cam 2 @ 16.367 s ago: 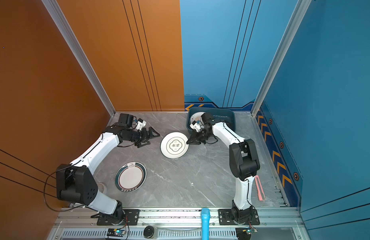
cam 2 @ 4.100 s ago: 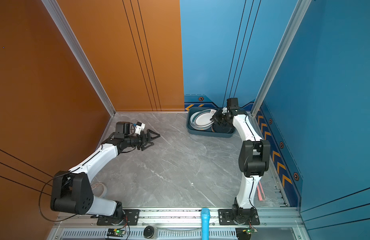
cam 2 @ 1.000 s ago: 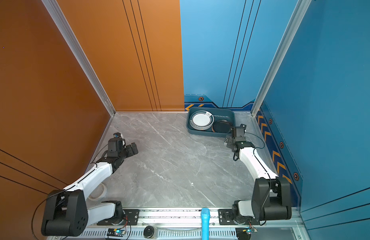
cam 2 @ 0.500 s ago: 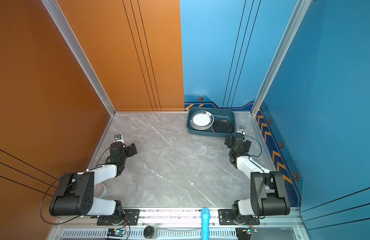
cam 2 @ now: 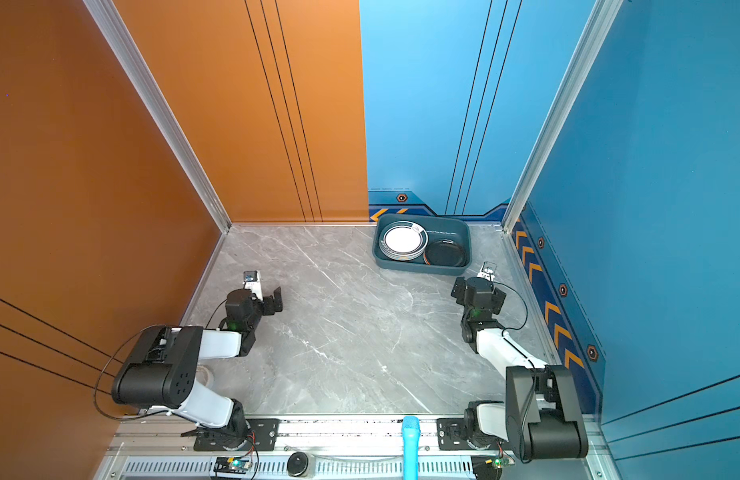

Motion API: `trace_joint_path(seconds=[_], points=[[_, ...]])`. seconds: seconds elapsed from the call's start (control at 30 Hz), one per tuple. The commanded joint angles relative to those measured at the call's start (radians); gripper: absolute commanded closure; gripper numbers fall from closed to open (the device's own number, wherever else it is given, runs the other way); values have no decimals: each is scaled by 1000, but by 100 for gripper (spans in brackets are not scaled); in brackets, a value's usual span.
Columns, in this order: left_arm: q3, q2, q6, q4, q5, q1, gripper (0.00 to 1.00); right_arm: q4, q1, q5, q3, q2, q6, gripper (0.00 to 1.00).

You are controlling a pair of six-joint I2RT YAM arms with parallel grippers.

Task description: Place the plates into the plastic bin on the countertop

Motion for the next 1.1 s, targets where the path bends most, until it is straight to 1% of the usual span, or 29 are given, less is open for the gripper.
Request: trace_joint_path(seconds=[0.0,0.03,0.07,0.13,0.17,0.2,0.27,0.3,0.33,0.37,0.4,0.43,0.47,0.5,0.53,0.6,0.67,0.73,0.8,1.07], points=[[-8,2,22,40,23,-2,2,129,-7,-31,-148,-76,-51,0],[-8,2,22,41,22,-2,2,282,-9,-66,-227,-78,-97,0],[-8,2,22,41,22,-2,2,376,-16,-83,-261,-69,-109,0],[-7,3,22,41,22,-2,2,392,-16,-102,-247,-35,-108,0],[-8,2,23,42,22,-2,2,432,-16,-116,-238,0,-103,0],[-7,2,22,41,22,-3,2,476,-16,-130,-232,41,-105,0],[-7,2,25,41,20,-4,2,604,-12,-164,-231,172,-108,0],[-7,2,24,41,17,-6,2,653,-8,-170,-231,231,-115,0],[-8,2,27,41,13,-8,2,740,-3,-156,-228,298,-119,0],[-7,2,28,41,11,-9,2,669,7,-113,-193,292,-115,0],[-7,2,28,40,9,-9,2,483,6,-91,-138,247,-101,0],[-7,2,28,39,8,-10,2,477,13,-73,-127,257,-101,0],[-7,3,28,40,8,-9,2,570,27,-49,-148,287,-117,0],[-7,2,28,39,7,-11,2,550,35,-34,-142,283,-122,0],[-6,5,28,39,7,-11,2,474,35,-33,-125,258,-116,0],[-5,4,28,39,6,-11,2,542,33,-39,-139,281,-121,0],[-5,6,28,38,7,-12,2,488,32,-42,-129,263,-116,0],[1,8,30,30,6,-12,2,522,33,-40,-134,274,-120,0],[4,8,28,22,11,-10,2,494,32,-41,-129,265,-118,0],[-6,-4,29,23,13,-10,2,509,33,-40,-135,267,-119,0]])
